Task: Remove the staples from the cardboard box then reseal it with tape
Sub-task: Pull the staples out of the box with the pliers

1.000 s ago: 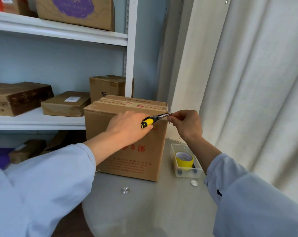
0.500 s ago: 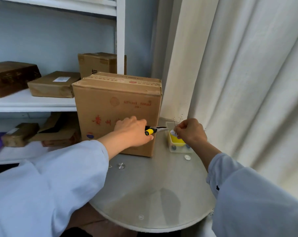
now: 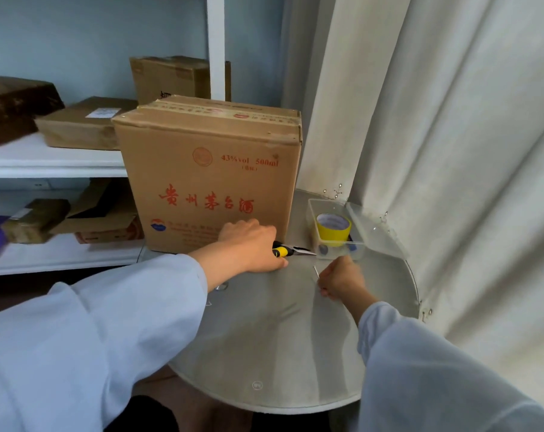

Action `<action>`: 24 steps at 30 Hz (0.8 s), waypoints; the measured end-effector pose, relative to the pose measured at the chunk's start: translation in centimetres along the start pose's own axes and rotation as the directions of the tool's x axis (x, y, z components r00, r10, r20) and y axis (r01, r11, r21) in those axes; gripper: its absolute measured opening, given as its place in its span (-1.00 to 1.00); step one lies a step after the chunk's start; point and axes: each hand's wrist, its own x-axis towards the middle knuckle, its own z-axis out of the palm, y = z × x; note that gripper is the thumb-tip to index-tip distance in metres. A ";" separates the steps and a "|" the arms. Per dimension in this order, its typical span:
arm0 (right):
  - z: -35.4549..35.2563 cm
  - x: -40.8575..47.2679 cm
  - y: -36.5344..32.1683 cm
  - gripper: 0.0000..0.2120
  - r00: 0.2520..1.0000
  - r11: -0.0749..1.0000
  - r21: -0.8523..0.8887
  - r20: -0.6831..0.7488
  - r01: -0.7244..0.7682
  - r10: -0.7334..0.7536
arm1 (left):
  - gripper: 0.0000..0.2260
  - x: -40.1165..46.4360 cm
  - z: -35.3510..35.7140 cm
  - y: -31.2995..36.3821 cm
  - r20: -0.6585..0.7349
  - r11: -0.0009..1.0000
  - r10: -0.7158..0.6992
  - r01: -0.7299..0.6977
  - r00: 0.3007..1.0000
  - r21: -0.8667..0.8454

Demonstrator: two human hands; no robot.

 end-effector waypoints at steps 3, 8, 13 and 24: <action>-0.4 0.0 -0.2 -0.72 0.998 0.999 0.031 -0.051 -0.039 0.040 | -0.52 0.1 -0.3 0.0 -0.011 1.000 0.008 -0.008 1.000 0.000; -1.6 -0.6 -1.1 -0.74 0.998 1.000 0.019 -0.070 -0.001 0.003 | -0.51 0.1 -0.8 -0.5 -0.030 1.000 0.001 -0.001 1.000 -0.009; -3.4 -1.6 -2.1 -0.75 0.994 0.999 0.009 -0.099 0.045 -0.043 | -0.49 -0.2 -0.9 -1.2 -0.046 1.000 -0.001 0.001 0.999 -0.012; -7.4 -7.0 -10.7 -0.68 0.850 0.929 0.046 -0.421 0.368 -0.316 | -0.49 -2.5 -4.3 -4.0 -0.464 0.998 -0.007 -0.021 0.886 -0.056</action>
